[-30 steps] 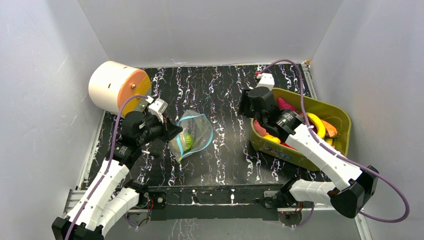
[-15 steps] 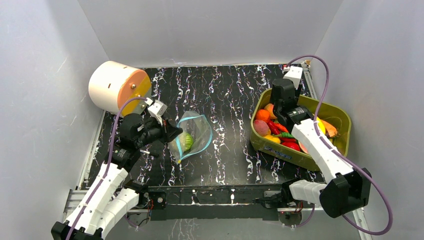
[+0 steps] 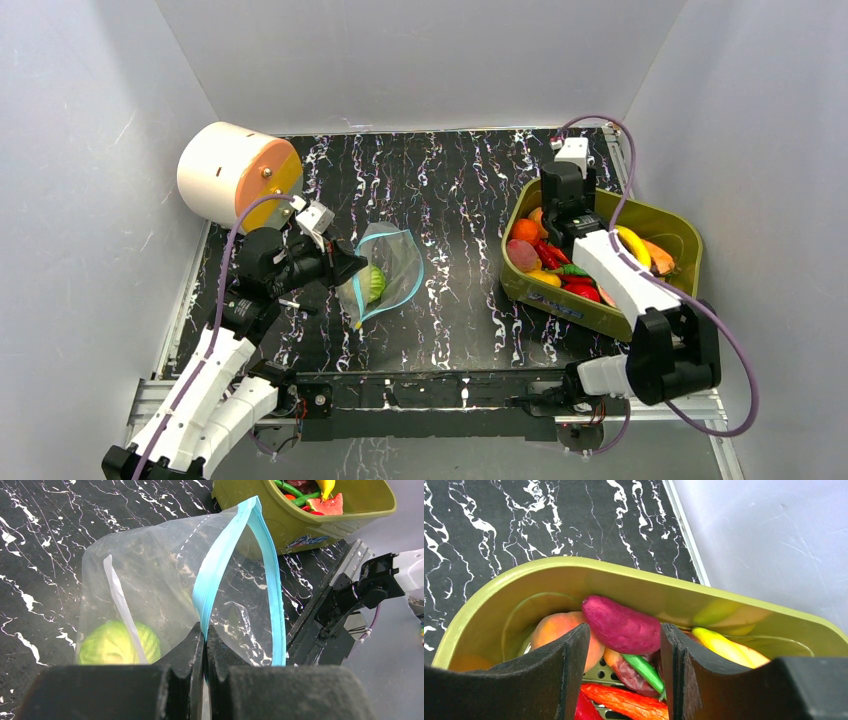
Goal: Place the food in the zip-top bag and seal the zipper
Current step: Pick up the fake vegetable from the bin.
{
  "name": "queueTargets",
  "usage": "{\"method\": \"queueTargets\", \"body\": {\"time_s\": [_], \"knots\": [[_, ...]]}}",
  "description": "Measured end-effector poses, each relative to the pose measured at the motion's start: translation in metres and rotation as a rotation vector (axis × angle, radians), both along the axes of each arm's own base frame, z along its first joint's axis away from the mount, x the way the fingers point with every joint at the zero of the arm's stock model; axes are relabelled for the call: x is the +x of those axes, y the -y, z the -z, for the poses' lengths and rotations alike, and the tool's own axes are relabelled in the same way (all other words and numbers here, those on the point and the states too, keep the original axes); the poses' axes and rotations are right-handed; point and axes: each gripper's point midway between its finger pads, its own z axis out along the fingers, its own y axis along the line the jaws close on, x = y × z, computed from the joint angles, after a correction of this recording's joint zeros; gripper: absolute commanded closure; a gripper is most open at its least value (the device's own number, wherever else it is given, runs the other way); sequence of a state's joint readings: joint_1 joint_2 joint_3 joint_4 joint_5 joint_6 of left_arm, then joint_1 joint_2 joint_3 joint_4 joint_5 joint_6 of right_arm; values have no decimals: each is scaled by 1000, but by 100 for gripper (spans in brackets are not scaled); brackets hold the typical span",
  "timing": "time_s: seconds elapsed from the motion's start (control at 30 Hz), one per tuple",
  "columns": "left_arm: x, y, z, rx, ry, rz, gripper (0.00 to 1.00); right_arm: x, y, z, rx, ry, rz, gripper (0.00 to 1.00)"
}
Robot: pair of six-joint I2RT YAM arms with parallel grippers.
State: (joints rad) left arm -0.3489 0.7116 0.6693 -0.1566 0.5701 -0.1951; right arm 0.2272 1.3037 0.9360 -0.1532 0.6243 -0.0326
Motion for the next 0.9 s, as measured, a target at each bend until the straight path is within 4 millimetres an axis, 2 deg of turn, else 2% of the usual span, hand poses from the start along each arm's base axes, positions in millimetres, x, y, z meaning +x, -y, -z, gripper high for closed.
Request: {"method": "queueTargets", "body": {"time_s": [0.23, 0.37, 0.53, 0.8, 0.9], "knots": [[-2, 0, -2, -4, 6, 6, 100, 12, -1, 48, -58, -132, -9, 48], [-3, 0, -5, -8, 20, 6, 100, 13, 2, 63, -92, -184, -4, 47], [-4, -1, -7, -10, 28, 5, 100, 20, 10, 64, -140, -203, 43, 45], [-3, -1, -7, -9, 28, 4, 100, 19, 22, 77, -206, -251, 121, 48], [-3, -2, -8, -8, 35, 0, 100, 19, 27, 76, -224, -260, 152, 48]]}}
